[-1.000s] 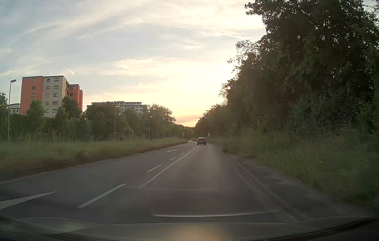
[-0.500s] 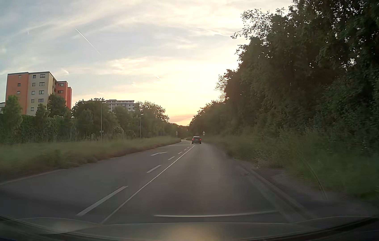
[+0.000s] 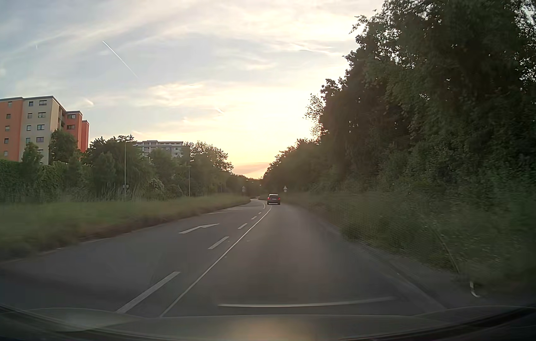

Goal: Follow the waypoints while adhering to traffic rules and regulations

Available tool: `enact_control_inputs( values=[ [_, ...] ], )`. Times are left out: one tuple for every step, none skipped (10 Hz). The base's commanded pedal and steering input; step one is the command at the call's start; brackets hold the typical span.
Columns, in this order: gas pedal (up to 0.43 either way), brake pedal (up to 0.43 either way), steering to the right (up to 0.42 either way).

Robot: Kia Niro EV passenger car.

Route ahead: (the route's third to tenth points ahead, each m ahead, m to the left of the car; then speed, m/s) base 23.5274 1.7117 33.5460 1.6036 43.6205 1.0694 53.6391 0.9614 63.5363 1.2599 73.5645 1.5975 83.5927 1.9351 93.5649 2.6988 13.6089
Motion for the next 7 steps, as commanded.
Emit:
enact_control_inputs(
  values=[
    [0.150, 0.000, 0.009],
    [0.138, 0.000, 0.009],
    [0.138, 0.000, 0.009],
    [0.130, 0.000, 0.010],
    [0.118, 0.000, 0.009],
    [0.110, 0.000, 0.010],
    [0.098, 0.000, 0.010]
  ],
)
